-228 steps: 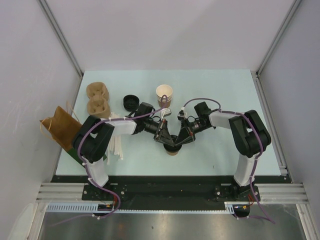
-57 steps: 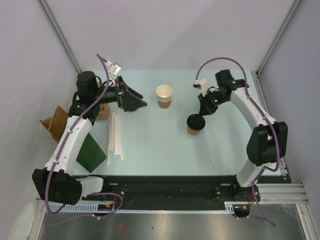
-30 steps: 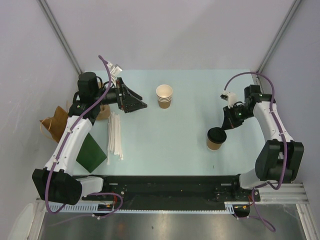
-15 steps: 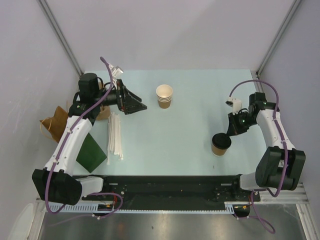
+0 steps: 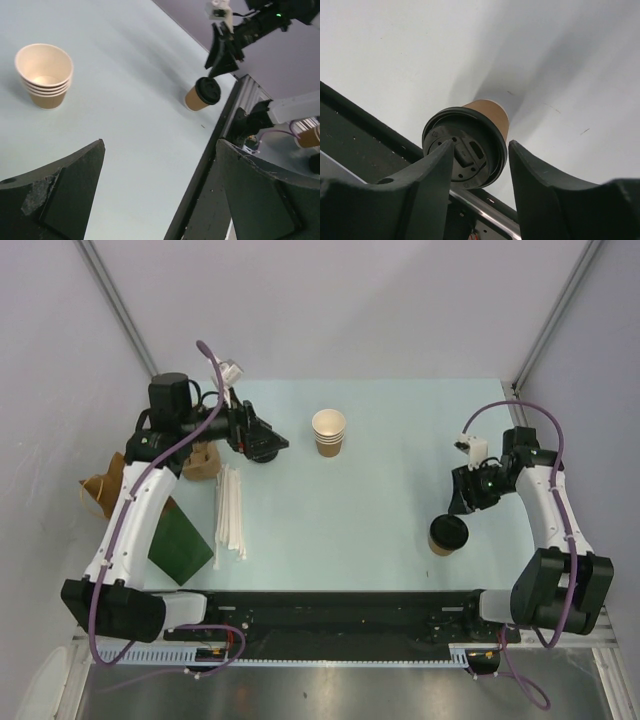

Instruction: Pack the takeout coffee

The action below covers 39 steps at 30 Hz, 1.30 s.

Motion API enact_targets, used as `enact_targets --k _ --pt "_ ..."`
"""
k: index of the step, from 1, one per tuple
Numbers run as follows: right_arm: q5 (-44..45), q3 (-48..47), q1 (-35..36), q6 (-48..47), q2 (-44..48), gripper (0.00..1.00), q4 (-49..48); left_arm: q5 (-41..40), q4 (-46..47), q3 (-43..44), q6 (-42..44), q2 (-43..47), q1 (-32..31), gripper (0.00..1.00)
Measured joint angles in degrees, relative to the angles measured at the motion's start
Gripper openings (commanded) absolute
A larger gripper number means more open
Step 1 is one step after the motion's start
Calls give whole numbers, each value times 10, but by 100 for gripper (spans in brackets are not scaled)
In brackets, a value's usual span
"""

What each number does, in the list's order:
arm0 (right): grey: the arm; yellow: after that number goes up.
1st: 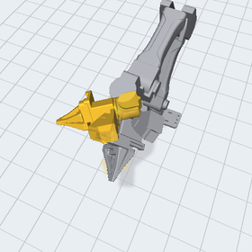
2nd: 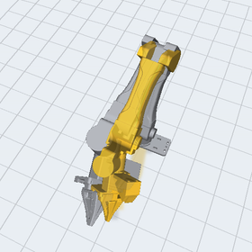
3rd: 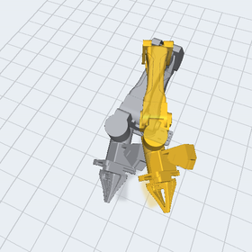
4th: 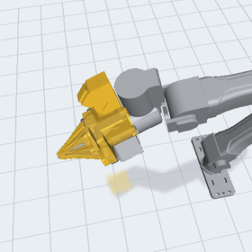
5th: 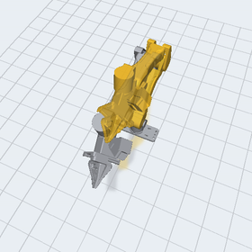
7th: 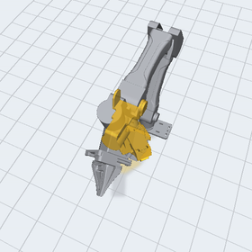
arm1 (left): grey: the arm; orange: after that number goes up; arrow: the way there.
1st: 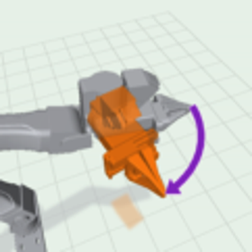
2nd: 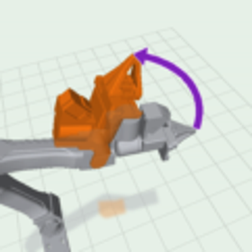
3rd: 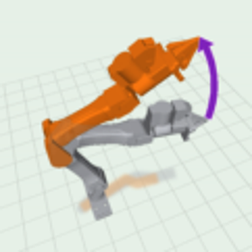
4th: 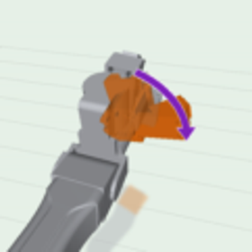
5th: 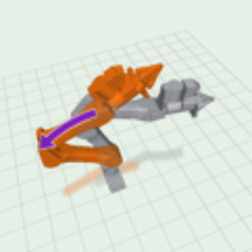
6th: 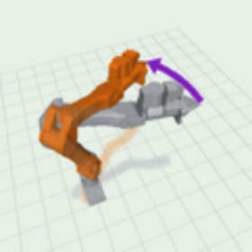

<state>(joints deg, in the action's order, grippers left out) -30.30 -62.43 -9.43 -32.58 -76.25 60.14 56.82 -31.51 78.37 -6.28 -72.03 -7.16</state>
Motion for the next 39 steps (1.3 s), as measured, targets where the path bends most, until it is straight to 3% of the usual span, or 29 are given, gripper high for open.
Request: enact_targets --k 4,5,11,17,27,39 --pt "-2 0 11 13 21 81 -2 -64 -57 64 30 -32 1 99" --pt "-2 0 16 18 26 99 -4 -91 -74 87 38 -44 1 99" --pt "12 -30 68 64 51 100 -34 -266 -161 277 79 -145 2 95" --pt "16 -79 120 124 52 100 -94 -447 -218 414 112 -259 2 72" --pt "-9 -95 145 176 18 100 -122 -611 -226 365 108 -369 2 44" --pt "-17 -95 211 218 -9 100 -153 -713 -199 363 107 -467 31 41"
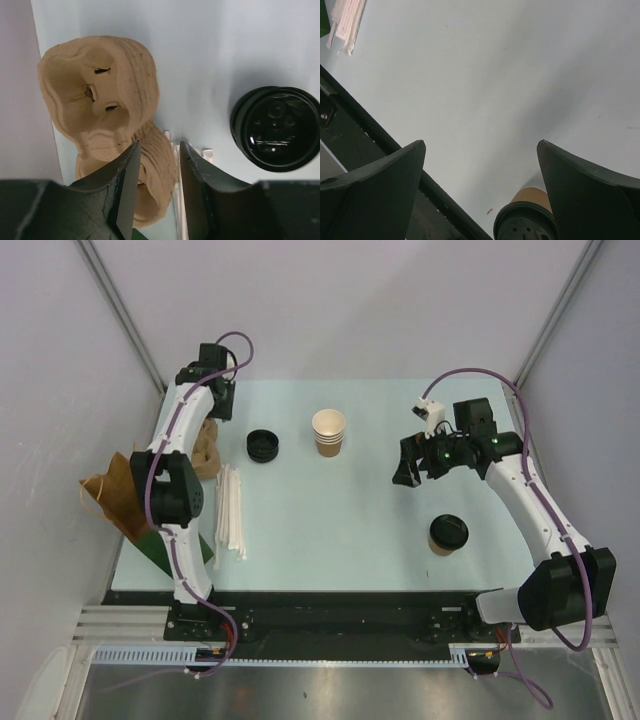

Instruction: Pack the takeout coffee

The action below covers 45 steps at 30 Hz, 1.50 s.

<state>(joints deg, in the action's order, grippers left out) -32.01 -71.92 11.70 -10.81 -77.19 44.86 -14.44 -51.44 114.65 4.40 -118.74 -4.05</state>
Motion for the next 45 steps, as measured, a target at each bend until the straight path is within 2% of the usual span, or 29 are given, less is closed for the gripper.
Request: enact_targets --k 13,34,45 --pt "-11 0 0 12 -4 100 -3 -49 22 0 2 -27 26 31" --pt "-19 0 -2 18 -12 100 -6 -42 41 -18 1 -41 35 29" --pt "-23 0 -3 22 -12 100 -6 -30 38 -63 1 -20 35 29"
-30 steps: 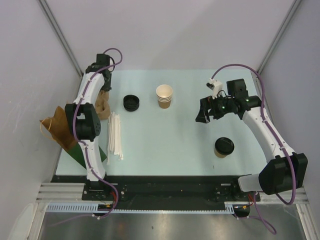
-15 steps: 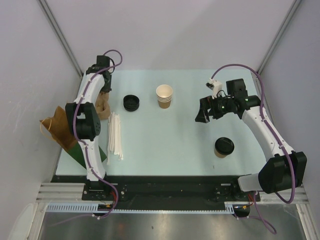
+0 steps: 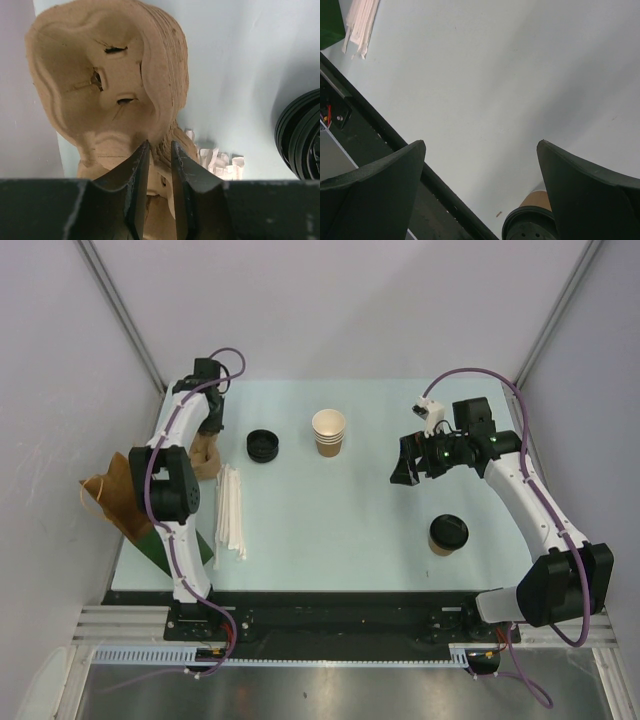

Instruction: Pack the takeout coffee

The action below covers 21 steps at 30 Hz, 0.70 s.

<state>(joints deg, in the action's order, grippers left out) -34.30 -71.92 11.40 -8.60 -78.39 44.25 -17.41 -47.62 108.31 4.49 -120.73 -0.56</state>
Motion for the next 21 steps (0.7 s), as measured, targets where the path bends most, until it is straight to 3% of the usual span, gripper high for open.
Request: enact_targets --k 13,16,21 --pt "-7 0 -8 0 0 100 0 0 -3 -7 -1 4 7 13" --pt "-7 0 -10 1 0 100 0 0 -6 -7 -3 7 11 0" --pt "-11 0 -10 3 0 100 0 -4 -9 -9 -4 20 15 0"
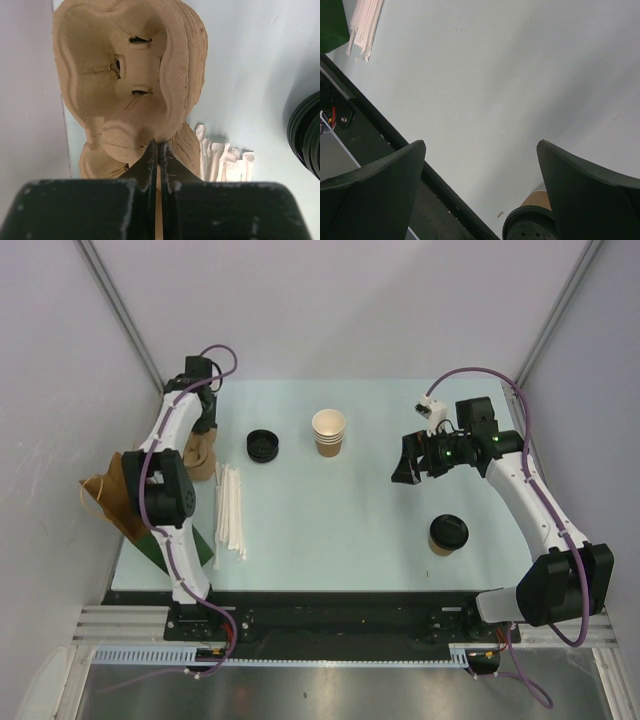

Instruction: Pack the takeout coffee

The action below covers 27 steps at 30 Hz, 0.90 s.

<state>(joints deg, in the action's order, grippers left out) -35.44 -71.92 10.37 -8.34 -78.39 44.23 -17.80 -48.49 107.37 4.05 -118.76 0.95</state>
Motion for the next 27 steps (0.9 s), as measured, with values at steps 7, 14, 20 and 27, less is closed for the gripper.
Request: enact_targets --k 7,14,20,27 --pt "-3 0 0 2 0 100 0 -1 1 -4 1 38 0 0" --pt "-6 0 0 4 0 100 0 -6 2 -4 5 54 0 0" --pt "-14 0 0 6 0 100 -2 7 3 -13 5 69 -3 0" --pt "-69 0 -4 9 9 91 -19 82 -2 -21 3 173 -43 0"
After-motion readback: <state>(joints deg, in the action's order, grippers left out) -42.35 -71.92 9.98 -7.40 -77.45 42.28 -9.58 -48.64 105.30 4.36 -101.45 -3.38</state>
